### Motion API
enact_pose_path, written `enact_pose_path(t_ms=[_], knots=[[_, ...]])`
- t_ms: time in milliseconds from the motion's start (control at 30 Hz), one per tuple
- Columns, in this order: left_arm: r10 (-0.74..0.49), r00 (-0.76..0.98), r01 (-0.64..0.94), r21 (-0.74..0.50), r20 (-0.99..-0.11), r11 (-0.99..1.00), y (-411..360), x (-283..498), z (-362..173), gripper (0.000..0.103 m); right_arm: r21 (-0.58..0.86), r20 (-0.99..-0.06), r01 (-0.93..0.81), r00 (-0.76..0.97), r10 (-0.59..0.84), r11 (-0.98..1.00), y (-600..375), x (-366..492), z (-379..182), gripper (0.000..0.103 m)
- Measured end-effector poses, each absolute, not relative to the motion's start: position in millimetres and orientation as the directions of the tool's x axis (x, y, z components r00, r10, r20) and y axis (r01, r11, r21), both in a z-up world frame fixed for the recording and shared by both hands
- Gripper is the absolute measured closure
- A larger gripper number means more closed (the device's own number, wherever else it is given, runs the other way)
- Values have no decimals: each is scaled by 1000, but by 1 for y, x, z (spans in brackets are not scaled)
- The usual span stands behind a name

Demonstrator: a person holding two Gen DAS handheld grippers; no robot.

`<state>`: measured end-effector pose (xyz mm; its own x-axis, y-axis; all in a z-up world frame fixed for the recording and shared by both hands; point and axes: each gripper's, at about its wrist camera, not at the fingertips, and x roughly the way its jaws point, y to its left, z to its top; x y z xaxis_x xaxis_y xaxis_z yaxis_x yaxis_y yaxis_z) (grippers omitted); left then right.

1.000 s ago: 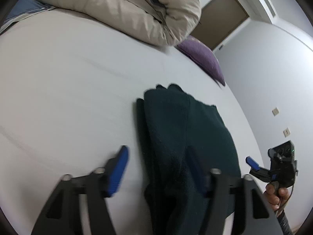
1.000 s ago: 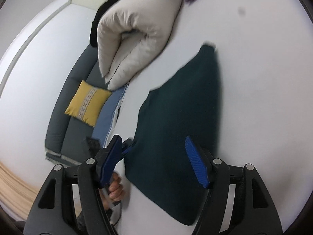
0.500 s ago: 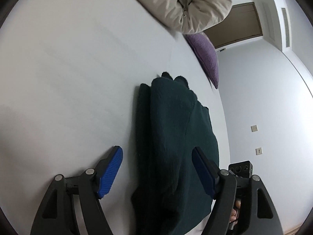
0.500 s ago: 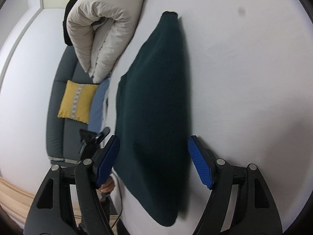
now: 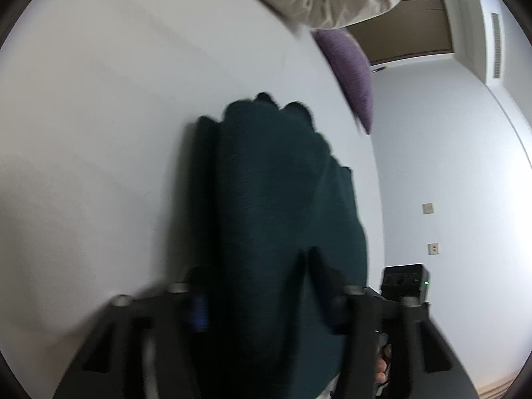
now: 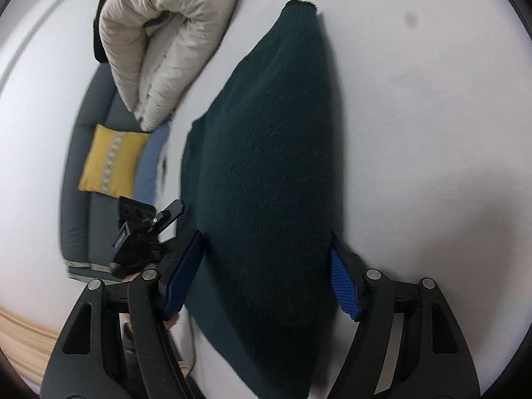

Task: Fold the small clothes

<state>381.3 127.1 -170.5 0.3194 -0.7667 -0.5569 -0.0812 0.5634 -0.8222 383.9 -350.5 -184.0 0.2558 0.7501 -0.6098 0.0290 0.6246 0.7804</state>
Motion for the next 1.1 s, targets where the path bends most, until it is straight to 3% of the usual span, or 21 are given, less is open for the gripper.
enact_pose_path(t_ms=[133, 233, 700, 933, 1100], knots=[[-761, 327, -80, -819, -560, 568, 126, 373, -170, 76, 761, -631, 43, 282, 723, 647, -349, 379, -180, 56], [-759, 337, -58, -817, -557, 573, 123, 363, -156, 78, 752, -635, 27, 302, 711, 659, -348, 371, -169, 62], [-755, 329, 134, -763, -567, 632, 81, 220, -72, 78, 751, -585, -105, 353, 730, 652, -367, 223, -73, 63], [-759, 296, 200, -739, -580, 643, 52, 158, -67, 78, 776, -554, -83, 383, 739, 625, -400, 140, -79, 63], [-744, 268, 181, -727, -612, 663, 42, 143, -92, 77, 779, -563, -44, 391, 728, 626, -417, 108, -99, 63]])
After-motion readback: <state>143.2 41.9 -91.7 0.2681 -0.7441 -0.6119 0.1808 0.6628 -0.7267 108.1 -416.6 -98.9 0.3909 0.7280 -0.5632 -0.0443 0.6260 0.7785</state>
